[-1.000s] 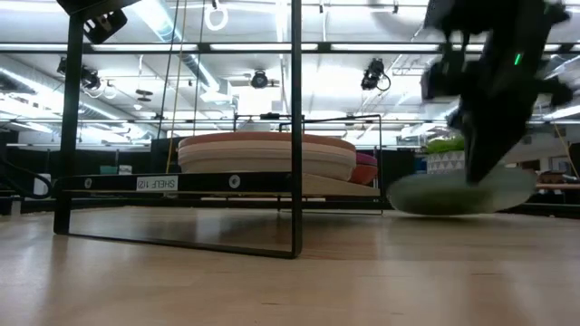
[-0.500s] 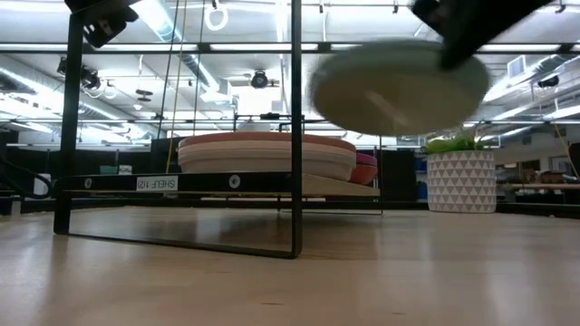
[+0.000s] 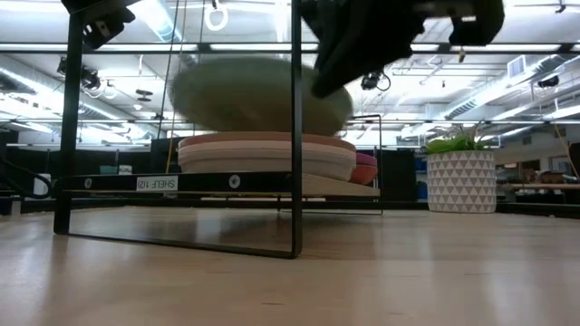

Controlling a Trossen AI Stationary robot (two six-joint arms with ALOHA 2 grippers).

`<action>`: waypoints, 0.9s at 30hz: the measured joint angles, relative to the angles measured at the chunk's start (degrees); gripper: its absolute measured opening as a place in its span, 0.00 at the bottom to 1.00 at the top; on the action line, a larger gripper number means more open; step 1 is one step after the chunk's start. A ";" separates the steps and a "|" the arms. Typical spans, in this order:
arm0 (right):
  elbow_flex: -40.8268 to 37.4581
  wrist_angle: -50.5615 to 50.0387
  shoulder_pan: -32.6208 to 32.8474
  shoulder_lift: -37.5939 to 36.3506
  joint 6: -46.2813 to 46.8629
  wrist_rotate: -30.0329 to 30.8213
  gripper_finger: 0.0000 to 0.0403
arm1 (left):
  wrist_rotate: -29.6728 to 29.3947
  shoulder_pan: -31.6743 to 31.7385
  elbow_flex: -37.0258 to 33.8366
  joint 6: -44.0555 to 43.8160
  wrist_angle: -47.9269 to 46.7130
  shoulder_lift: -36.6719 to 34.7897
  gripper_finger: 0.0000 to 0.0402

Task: Place and stack plates onto a shelf
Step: Stack the light green plate on the brown plate, then stack the blue plate on the pink plate

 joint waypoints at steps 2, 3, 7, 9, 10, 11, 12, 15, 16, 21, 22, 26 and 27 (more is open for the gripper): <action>0.00 -0.23 -1.32 0.65 0.01 -3.00 0.09 | 0.00 0.00 0.00 0.00 -0.01 -0.02 0.28; 0.00 -0.23 -1.84 1.04 -0.02 -3.98 0.10 | 0.00 0.00 0.00 0.00 -0.24 0.00 0.28; -0.05 -0.63 -2.27 1.61 -0.03 -4.40 0.13 | 0.00 0.02 0.00 0.00 -0.59 0.00 0.28; -0.05 -0.30 -1.96 1.49 -0.15 -4.39 0.15 | 0.00 0.00 0.00 0.00 -0.48 -0.02 0.28; -0.05 0.05 -1.84 1.44 -0.38 -4.39 0.16 | 0.01 0.02 0.00 0.00 -0.57 -0.01 0.28; -0.05 0.08 -1.69 1.42 -0.57 -4.28 0.17 | 0.00 0.02 0.00 0.00 -0.66 0.00 0.28; -0.03 -0.29 -1.63 1.42 -0.72 -3.88 0.18 | 0.00 0.02 0.00 -0.04 -0.57 -0.02 0.28; 1.18 -3.84 -1.04 1.33 0.06 -2.40 0.21 | 0.00 0.02 0.00 -0.15 -0.59 0.00 0.28; 2.01 -5.24 -0.61 1.09 1.19 -2.04 0.22 | 0.00 0.02 0.00 -0.15 -0.53 0.00 0.28; 4.63 -11.40 2.00 0.12 7.79 -0.90 0.25 | 0.01 0.02 0.00 0.12 -0.73 -0.01 0.28; 4.58 -12.26 2.59 0.23 8.69 0.19 0.25 | 0.02 0.02 0.00 0.23 -0.85 0.00 0.28; 2.55 -7.06 4.20 1.05 13.26 15.19 0.25 | 0.00 0.02 0.00 0.86 -0.91 0.00 0.28; 1.40 -5.36 4.22 1.05 14.22 18.05 0.25 | -0.06 0.02 0.00 1.36 -0.78 -0.01 0.28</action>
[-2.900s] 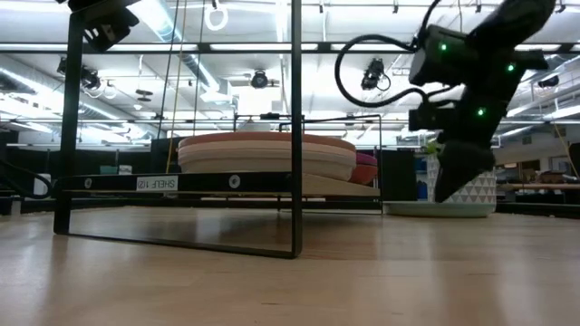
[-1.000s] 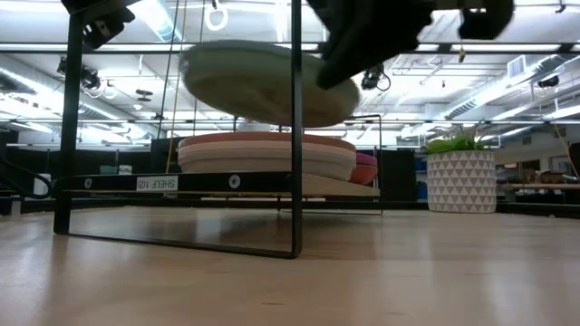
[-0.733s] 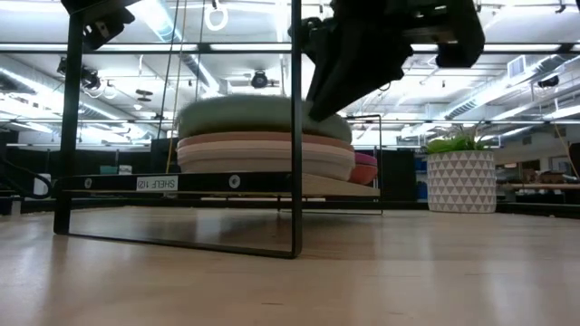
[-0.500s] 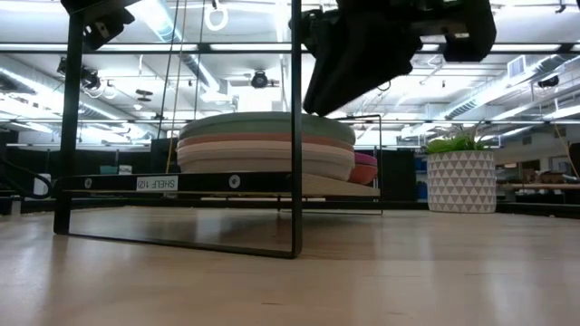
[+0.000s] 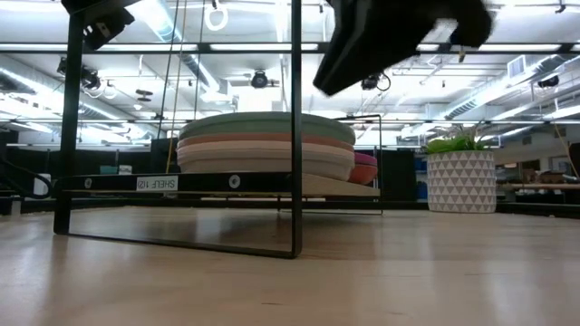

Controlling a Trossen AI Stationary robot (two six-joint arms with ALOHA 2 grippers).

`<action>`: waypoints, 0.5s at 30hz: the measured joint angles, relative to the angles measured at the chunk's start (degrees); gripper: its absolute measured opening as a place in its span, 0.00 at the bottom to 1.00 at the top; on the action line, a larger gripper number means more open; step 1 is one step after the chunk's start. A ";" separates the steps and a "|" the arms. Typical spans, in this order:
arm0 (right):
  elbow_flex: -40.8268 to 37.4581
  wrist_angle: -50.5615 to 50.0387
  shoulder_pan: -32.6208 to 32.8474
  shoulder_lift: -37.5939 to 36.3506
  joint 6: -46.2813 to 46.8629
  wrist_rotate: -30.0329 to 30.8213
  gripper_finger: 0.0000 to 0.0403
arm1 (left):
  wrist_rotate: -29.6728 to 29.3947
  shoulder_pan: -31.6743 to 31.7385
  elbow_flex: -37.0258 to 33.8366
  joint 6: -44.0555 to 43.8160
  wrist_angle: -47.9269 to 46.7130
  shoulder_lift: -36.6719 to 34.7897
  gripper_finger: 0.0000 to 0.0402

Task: Place and stack plates onto a shelf
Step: Stack the blue plate on the pink plate

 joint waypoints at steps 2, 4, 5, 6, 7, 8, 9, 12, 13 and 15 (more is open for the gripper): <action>-2.07 3.68 -0.55 -0.03 -0.16 0.68 0.24 | -0.01 0.00 0.00 0.05 0.01 0.03 0.28; -4.11 7.48 -1.07 0.05 -0.91 -1.77 0.24 | 0.07 -0.01 0.00 -0.52 -0.07 0.01 0.28; -5.22 10.31 -1.39 0.47 -1.11 -3.53 0.24 | 0.19 -0.06 0.00 -0.88 -0.13 -0.01 0.28; -5.95 12.43 -1.72 0.84 -1.33 -5.09 0.24 | 0.60 -0.04 0.00 -0.98 -0.28 0.01 0.28; -6.26 11.98 -1.87 1.08 -1.84 -5.71 0.24 | 1.03 -0.04 0.00 -1.01 -0.25 0.01 0.28; -6.31 10.95 -1.90 1.08 -2.10 -5.52 0.24 | 1.42 -0.06 0.00 -1.00 -0.20 -0.01 0.28; -6.17 10.88 -1.90 0.84 -2.17 -4.76 0.24 | 1.81 -0.06 0.00 -0.99 -0.18 -0.01 0.28; -4.96 10.83 -0.63 -2.24 -2.47 -2.36 0.24 | 2.01 -0.07 0.01 0.06 -0.22 -0.03 0.28; -4.67 10.70 0.05 -3.55 -2.62 -1.43 0.24 | 2.01 -0.07 0.00 0.57 -0.20 -0.01 0.28; -4.60 6.42 1.40 -5.70 -1.61 -1.35 0.24 | 2.73 -0.06 0.02 0.74 -0.50 -0.01 0.28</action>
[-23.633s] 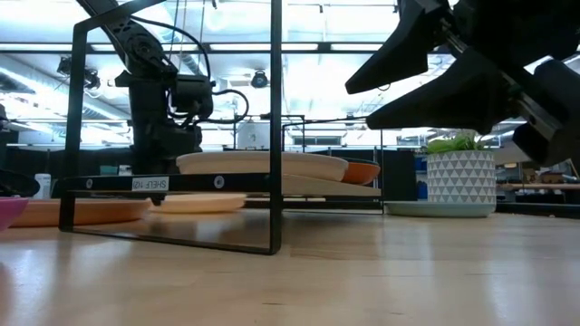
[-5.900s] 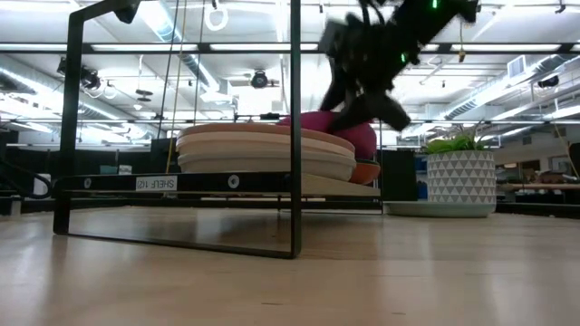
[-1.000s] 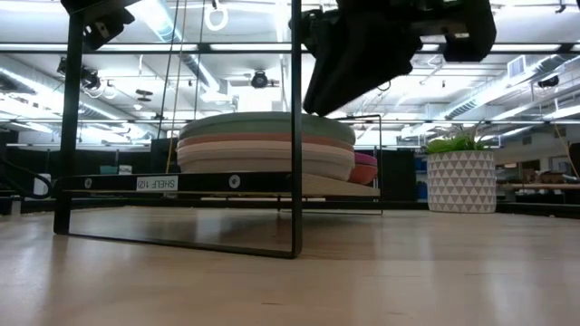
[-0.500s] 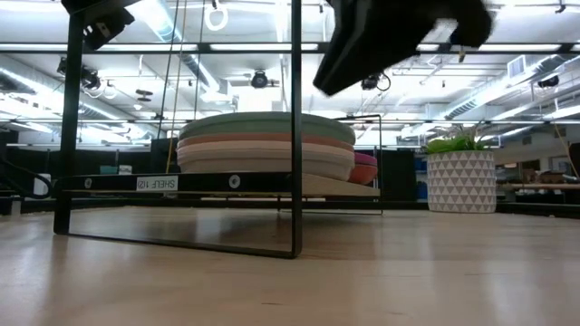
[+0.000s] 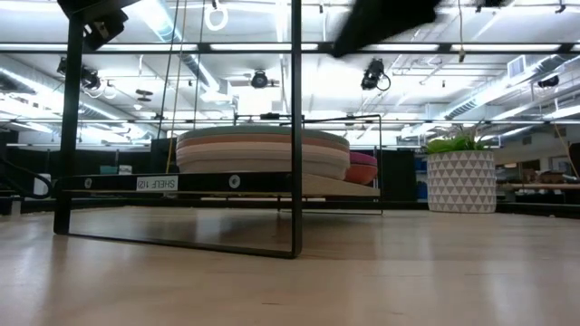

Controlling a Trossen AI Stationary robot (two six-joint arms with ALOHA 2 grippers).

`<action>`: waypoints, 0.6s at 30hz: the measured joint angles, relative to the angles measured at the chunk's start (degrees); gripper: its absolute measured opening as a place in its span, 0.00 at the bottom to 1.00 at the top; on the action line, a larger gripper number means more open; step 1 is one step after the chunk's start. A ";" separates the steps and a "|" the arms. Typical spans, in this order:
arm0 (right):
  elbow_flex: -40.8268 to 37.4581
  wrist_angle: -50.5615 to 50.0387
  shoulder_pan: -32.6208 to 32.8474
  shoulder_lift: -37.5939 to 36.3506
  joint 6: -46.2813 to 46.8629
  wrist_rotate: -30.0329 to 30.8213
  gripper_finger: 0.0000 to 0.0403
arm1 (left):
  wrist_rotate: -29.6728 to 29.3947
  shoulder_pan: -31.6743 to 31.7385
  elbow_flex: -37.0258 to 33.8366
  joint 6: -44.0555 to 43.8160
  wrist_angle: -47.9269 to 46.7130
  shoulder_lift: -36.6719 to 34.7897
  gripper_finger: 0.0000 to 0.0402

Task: Place and stack plates onto a shelf
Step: Stack the blue plate on the pink plate

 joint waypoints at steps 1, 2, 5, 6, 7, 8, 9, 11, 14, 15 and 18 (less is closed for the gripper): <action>-0.20 -3.30 0.54 -0.73 1.36 -1.59 0.23 | 0.96 0.02 -0.02 0.00 0.05 -0.02 0.28; -0.28 -5.93 0.98 -1.29 3.22 -4.05 0.23 | 2.09 0.02 0.00 0.03 0.00 -0.01 0.28; -0.22 -11.35 2.49 -2.46 10.62 -12.03 0.23 | 5.12 -0.02 -0.01 0.01 -0.09 0.00 0.28; -0.25 -12.69 3.16 -2.38 12.78 -14.51 0.23 | 5.62 -0.02 -0.02 -0.22 -0.31 0.02 0.28; -0.59 -13.93 3.82 -2.06 14.41 -17.16 0.23 | 5.96 0.00 -0.02 -0.46 -0.55 0.02 0.28; -1.07 -15.82 4.60 -1.85 15.52 -19.85 0.23 | 6.33 0.00 -0.02 -0.57 -0.64 0.00 0.28; -1.66 -18.01 5.37 -1.82 16.11 -22.43 0.23 | 6.66 0.00 -0.02 -0.64 -0.80 0.00 0.28; -2.69 -21.42 6.81 -1.92 17.92 -25.60 0.23 | 6.80 0.00 -0.02 -0.70 -1.13 0.00 0.28; -3.78 -27.99 8.55 -2.04 22.75 -25.81 0.25 | 6.77 0.00 -0.02 -0.71 -1.02 0.00 0.28; -3.99 -28.85 8.80 -2.04 23.51 -25.85 0.26 | 6.70 0.00 -0.02 -0.69 -1.01 0.02 0.28; -5.29 -30.22 8.90 -2.08 25.78 -27.18 0.31 | 5.54 0.14 -0.02 0.08 -0.94 0.00 0.28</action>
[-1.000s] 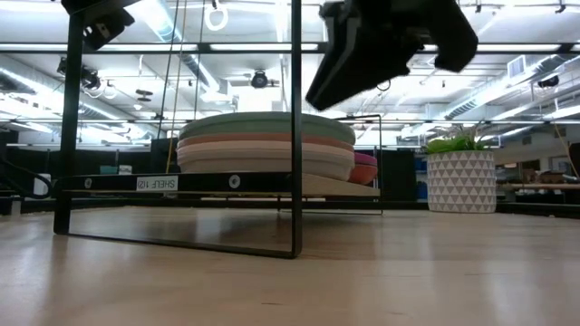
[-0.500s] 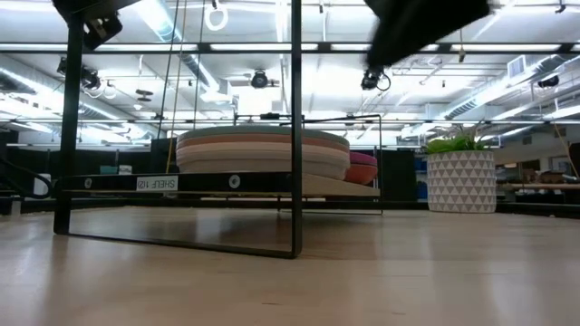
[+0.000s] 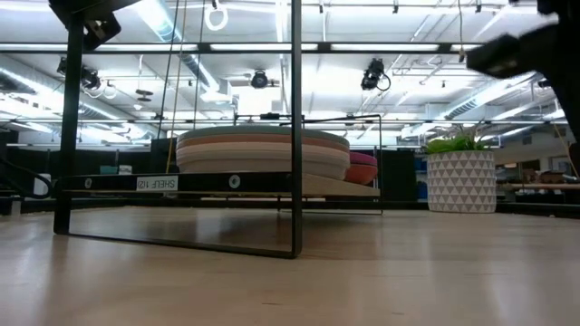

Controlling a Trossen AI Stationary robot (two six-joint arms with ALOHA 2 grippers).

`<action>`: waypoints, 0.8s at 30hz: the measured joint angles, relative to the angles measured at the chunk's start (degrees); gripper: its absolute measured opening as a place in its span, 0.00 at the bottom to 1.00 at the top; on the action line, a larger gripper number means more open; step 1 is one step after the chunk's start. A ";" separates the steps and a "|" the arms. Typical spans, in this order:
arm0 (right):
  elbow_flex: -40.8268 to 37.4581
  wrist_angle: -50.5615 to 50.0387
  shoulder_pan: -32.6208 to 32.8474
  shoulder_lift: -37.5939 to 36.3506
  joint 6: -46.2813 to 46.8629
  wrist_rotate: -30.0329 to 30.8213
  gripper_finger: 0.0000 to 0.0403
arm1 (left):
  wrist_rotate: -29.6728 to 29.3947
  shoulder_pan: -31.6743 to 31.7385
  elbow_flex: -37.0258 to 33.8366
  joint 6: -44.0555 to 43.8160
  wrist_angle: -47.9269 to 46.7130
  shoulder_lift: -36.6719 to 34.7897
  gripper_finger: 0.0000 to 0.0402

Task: Place and stack plates onto a shelf
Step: Stack the blue plate on the pink plate

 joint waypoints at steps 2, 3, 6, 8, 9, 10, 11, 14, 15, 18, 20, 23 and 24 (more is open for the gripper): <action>-1.54 0.20 -0.14 0.08 0.62 -1.24 0.36 | -1.16 0.06 0.01 1.31 0.00 0.01 0.28; -2.57 0.49 -0.16 0.09 0.61 -1.58 0.39 | -1.79 0.06 0.00 2.51 0.00 0.00 0.28; -5.18 1.17 -0.12 0.22 -1.14 -2.16 0.45 | -4.05 0.05 0.00 5.55 0.00 0.00 0.28; -5.59 1.58 -0.12 0.22 -1.31 -1.31 0.48 | -5.95 0.04 0.00 5.63 0.00 0.00 0.28; -5.73 1.81 -0.14 0.22 -1.33 -0.41 0.48 | -6.83 0.06 0.00 5.65 0.02 0.00 0.28; -5.92 1.82 -0.21 0.22 -1.34 0.53 0.49 | -7.37 0.06 0.00 5.65 0.02 0.00 0.28; -6.12 1.84 -0.30 0.22 -1.39 1.05 0.48 | -7.65 0.06 0.01 5.65 0.01 0.00 0.28; -7.78 3.93 -0.93 0.22 -2.14 -0.02 0.46 | -7.43 -0.09 0.02 5.08 -0.07 0.00 0.29; -8.60 4.99 -1.16 0.22 -2.83 -0.93 0.45 | -6.81 -0.12 0.00 4.69 -0.07 0.00 0.29; -10.63 7.73 -1.77 0.22 -4.96 -1.42 0.41 | -4.61 -0.12 0.00 4.23 -0.26 0.00 0.29; -11.54 8.43 -2.26 0.22 -7.05 -1.28 0.38 | -3.85 -0.13 0.01 4.20 -0.26 0.00 0.29; -12.68 8.92 -3.21 0.22 -10.18 -0.77 0.30 | -5.04 -0.14 0.00 4.21 -0.10 0.01 0.29; -12.83 9.20 -3.63 0.22 -11.22 -0.75 0.27 | -6.51 -0.14 0.00 4.23 0.12 0.05 0.29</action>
